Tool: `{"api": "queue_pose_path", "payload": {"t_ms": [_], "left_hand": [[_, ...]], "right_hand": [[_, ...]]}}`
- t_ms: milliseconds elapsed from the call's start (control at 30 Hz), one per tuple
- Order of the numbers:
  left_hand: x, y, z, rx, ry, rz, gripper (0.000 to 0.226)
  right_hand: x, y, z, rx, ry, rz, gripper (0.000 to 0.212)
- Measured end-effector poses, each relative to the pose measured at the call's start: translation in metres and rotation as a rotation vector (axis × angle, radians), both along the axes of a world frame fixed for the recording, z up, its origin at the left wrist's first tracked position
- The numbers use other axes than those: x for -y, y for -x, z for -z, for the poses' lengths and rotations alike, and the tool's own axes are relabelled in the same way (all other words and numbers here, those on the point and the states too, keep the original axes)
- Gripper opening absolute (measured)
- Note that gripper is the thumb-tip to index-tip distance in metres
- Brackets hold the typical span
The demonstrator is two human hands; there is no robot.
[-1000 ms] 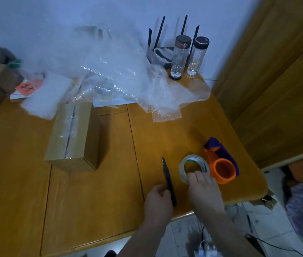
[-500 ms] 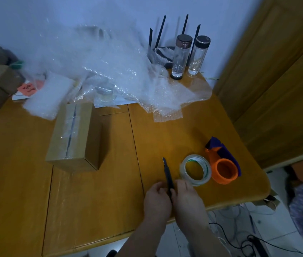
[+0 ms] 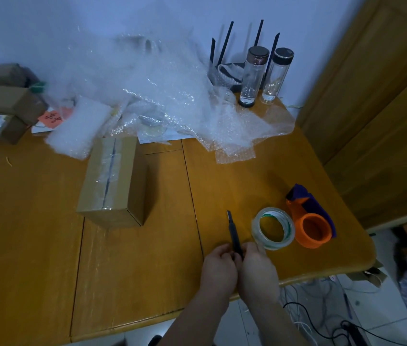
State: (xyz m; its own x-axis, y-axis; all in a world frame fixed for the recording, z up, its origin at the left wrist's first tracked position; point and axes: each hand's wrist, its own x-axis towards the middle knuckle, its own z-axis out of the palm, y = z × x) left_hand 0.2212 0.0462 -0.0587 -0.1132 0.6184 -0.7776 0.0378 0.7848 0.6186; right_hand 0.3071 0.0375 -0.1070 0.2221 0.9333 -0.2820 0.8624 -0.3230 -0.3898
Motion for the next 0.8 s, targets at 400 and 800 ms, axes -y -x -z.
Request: {"api": "queue_pose_path", "payload": {"t_ms": [400, 800], "left_hand": [[0.002, 0.01, -0.005, 0.124, 0.042, 0.026, 0.042], [0.001, 0.05, -0.102, 0.204, -0.149, -0.13, 0.025]], "right_hand": [[0.0, 0.003, -0.009, -0.216, 0.106, 0.155, 0.02], [-0.012, 0.017, -0.114, -0.802, 0.046, 0.203, 0.015]]}}
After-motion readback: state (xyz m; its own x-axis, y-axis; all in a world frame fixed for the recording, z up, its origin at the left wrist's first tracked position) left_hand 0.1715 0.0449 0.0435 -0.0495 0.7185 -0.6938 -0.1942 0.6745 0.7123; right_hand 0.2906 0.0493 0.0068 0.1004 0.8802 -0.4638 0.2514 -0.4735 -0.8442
